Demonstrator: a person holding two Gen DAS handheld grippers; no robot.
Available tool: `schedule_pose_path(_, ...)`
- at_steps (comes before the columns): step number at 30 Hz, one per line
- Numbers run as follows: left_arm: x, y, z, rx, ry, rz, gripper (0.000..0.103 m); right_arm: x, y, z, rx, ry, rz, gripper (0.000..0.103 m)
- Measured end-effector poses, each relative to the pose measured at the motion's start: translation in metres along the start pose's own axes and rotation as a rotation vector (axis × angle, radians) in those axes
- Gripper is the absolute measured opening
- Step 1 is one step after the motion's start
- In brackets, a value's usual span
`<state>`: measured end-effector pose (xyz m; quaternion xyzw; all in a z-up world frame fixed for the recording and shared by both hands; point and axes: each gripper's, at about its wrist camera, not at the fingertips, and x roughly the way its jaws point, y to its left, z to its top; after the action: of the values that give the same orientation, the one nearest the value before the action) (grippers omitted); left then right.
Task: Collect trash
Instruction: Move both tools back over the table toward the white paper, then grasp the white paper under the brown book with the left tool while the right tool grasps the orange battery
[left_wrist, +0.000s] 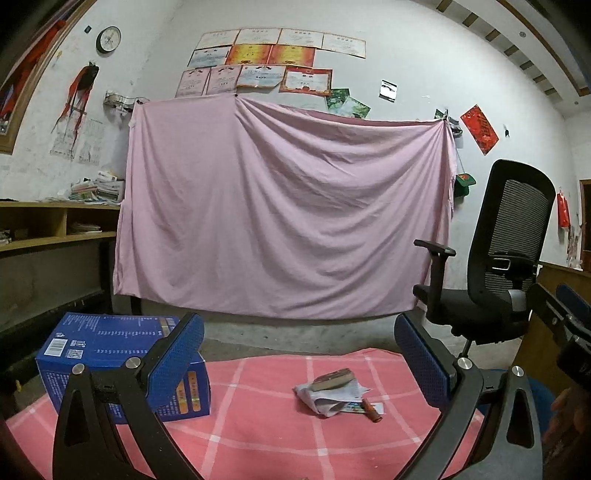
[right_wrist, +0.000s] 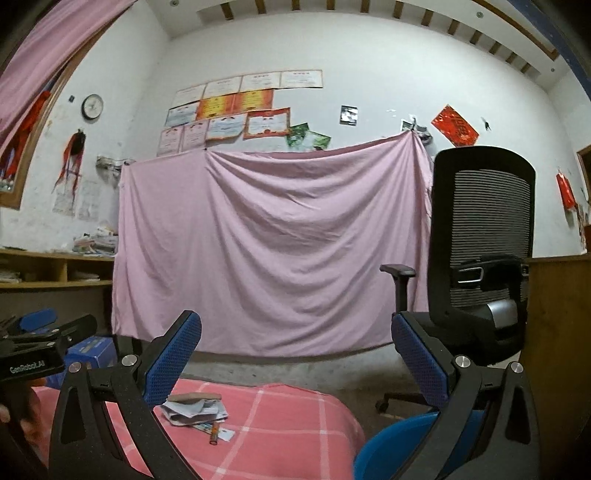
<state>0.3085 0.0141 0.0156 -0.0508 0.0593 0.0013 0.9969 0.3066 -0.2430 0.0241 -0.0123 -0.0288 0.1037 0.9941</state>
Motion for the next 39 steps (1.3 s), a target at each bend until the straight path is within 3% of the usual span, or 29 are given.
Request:
schedule_pose_path(7, 0.014, 0.007, -0.005, 0.029, 0.076, -0.003, 0.101, 0.011, 0.017, -0.006, -0.044, 0.050, 0.020, 0.103)
schedule_pose_path(14, 0.047, 0.008, -0.012, 0.033, 0.237, -0.042, 0.101, 0.035, 0.024, -0.016, -0.082, 0.203, 0.008, 0.103)
schedule_pose_path(20, 0.077, 0.015, -0.016, -0.064, 0.384, -0.091, 0.100, 0.073, 0.014, -0.032, 0.040, 0.397, 0.014, 0.103)
schedule_pose_path(23, 0.090, 0.012, -0.020, -0.057, 0.447, -0.114, 0.088, 0.088, 0.011, -0.042, 0.072, 0.485, 0.037, 0.103)
schedule_pose_path(25, 0.101, 0.007, -0.027, -0.027, 0.503, -0.130, 0.070, 0.095, 0.013, -0.045, 0.061, 0.517, 0.055, 0.101)
schedule_pose_path(27, 0.111, 0.005, -0.033, -0.019, 0.566, -0.152, 0.060, 0.103, 0.017, -0.048, 0.027, 0.550, 0.076, 0.089)
schedule_pose_path(29, 0.121, 0.005, -0.038, -0.031, 0.616, -0.171, 0.056, 0.114, 0.021, -0.055, 0.001, 0.610, 0.104, 0.079)
schedule_pose_path(31, 0.130, 0.008, -0.040, -0.062, 0.650, -0.186, 0.048, 0.123, 0.018, -0.061, 0.028, 0.670, 0.140, 0.073)
schedule_pose_path(35, 0.144, 0.013, -0.047, -0.128, 0.703, -0.201, 0.038, 0.133, 0.014, -0.071, 0.095, 0.742, 0.195, 0.050)
schedule_pose_path(37, 0.149, 0.012, -0.048, -0.126, 0.730, -0.208, 0.029, 0.134, 0.017, -0.074, 0.096, 0.766, 0.220, 0.046)
schedule_pose_path(39, 0.152, 0.011, -0.048, -0.122, 0.745, -0.212, 0.028, 0.135, 0.024, -0.077, 0.071, 0.792, 0.243, 0.045)
